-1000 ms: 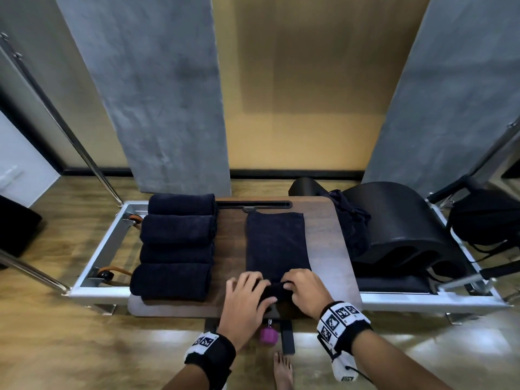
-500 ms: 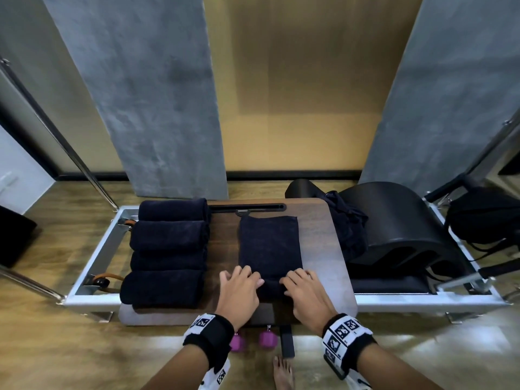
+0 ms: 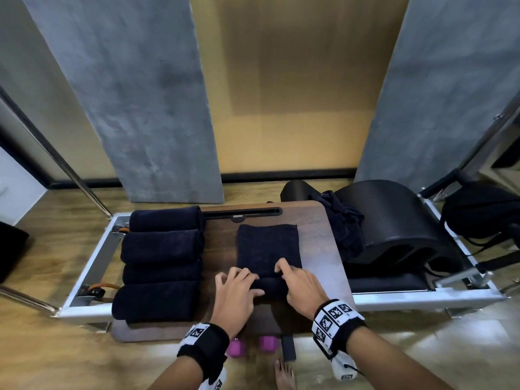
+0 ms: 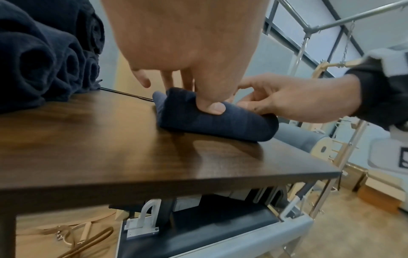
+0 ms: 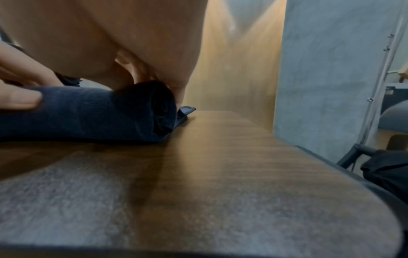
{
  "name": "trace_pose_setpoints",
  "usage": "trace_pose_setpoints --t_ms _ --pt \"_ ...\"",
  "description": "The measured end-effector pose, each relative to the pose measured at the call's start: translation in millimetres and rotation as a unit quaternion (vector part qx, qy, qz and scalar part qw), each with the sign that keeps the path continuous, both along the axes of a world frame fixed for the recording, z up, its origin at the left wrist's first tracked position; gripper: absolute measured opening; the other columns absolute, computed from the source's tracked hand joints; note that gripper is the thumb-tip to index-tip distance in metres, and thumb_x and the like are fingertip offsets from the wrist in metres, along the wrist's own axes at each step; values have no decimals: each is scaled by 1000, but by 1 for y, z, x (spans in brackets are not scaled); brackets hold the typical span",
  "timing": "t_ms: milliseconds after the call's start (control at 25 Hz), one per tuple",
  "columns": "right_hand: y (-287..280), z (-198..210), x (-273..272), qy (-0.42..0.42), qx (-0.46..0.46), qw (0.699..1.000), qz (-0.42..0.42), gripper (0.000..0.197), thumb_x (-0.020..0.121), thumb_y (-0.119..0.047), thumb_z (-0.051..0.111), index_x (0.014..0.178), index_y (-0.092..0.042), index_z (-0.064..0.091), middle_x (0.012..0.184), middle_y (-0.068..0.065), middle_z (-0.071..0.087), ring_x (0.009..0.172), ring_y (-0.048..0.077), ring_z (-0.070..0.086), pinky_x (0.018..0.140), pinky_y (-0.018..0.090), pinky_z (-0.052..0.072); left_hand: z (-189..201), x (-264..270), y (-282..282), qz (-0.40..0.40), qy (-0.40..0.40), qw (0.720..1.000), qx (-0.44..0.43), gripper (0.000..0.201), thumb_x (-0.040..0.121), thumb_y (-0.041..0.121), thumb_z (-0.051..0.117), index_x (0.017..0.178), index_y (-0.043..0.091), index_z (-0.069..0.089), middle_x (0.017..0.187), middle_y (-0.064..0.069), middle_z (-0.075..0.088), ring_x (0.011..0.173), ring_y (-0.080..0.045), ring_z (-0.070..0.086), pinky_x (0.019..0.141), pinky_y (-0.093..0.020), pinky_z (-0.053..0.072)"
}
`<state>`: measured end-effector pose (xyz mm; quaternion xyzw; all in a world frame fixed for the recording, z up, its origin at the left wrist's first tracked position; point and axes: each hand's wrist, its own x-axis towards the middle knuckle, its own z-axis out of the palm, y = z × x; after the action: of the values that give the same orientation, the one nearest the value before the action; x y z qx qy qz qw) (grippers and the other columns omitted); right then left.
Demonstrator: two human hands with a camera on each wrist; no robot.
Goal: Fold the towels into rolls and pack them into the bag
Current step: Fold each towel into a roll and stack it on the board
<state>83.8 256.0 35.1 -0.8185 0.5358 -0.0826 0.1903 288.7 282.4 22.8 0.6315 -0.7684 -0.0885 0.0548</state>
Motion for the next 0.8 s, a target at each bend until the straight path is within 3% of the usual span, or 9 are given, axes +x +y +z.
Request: trace_pose_setpoints --t_ms 40,80,160,280,400,520,600,720,800 --pt "1 0 -1 -12 -22 1000 -1 24 102 -21 53 123 -25 43 115 -1 58 100 23 62 76 34 48 0 -1 -6 8 -8 1000 7 28 104 40 54 129 36 65 122 20 58 122 -11 50 102 -38 32" --pt "3 -2 -4 -9 -35 999 1 26 104 -43 49 123 -25 46 119 -4 53 104 19 58 80 32 47 -2 -2 -10 13 -17 1000 10 26 105 37 51 127 37 65 121 20 57 122 -10 48 101 -38 30" --pt "4 -7 -9 57 -41 997 25 58 93 -70 44 125 -23 54 127 -6 47 116 16 48 96 34 45 -5 -2 -18 27 -24 999 17 24 106 31 46 119 37 66 116 18 55 119 -10 46 98 -38 29" --pt "2 -8 -7 108 -86 988 64 35 94 -46 62 118 -20 62 124 -3 56 120 22 51 104 38 42 -5 -5 -23 35 -41 998 18 26 106 31 40 113 37 64 112 16 51 117 -13 46 94 -39 26" --pt "-9 -4 -2 108 -84 987 89 17 102 -25 53 114 -18 63 117 -2 61 112 21 52 99 35 40 -4 -5 -21 37 -40 999 3 30 108 39 36 123 38 62 121 12 49 119 -15 46 97 -42 29" --pt "-22 2 2 98 -60 991 64 16 103 -16 51 116 -16 61 115 3 65 108 21 54 91 32 42 0 -2 -14 12 -8 1000 -16 48 106 58 32 144 35 51 133 9 48 125 -16 48 103 -45 37" --pt "-30 4 5 93 -18 994 46 20 101 -8 52 118 -15 59 114 6 67 108 23 56 87 31 42 3 1 -15 -7 0 1000 10 59 100 68 41 148 35 43 140 12 44 132 -15 43 107 -45 34" --pt "-41 11 6 34 46 998 24 43 92 2 55 130 -19 46 111 5 69 105 22 62 86 37 52 6 3 -27 -12 -7 1000 25 46 100 54 54 142 37 46 139 18 46 137 -13 39 108 -41 27" --pt "-46 8 4 -6 57 998 21 43 93 1 54 125 -23 39 107 4 66 98 21 64 81 38 54 7 4 -38 -5 2 1000 26 35 103 44 54 137 37 50 134 20 50 136 -12 38 106 -40 25"
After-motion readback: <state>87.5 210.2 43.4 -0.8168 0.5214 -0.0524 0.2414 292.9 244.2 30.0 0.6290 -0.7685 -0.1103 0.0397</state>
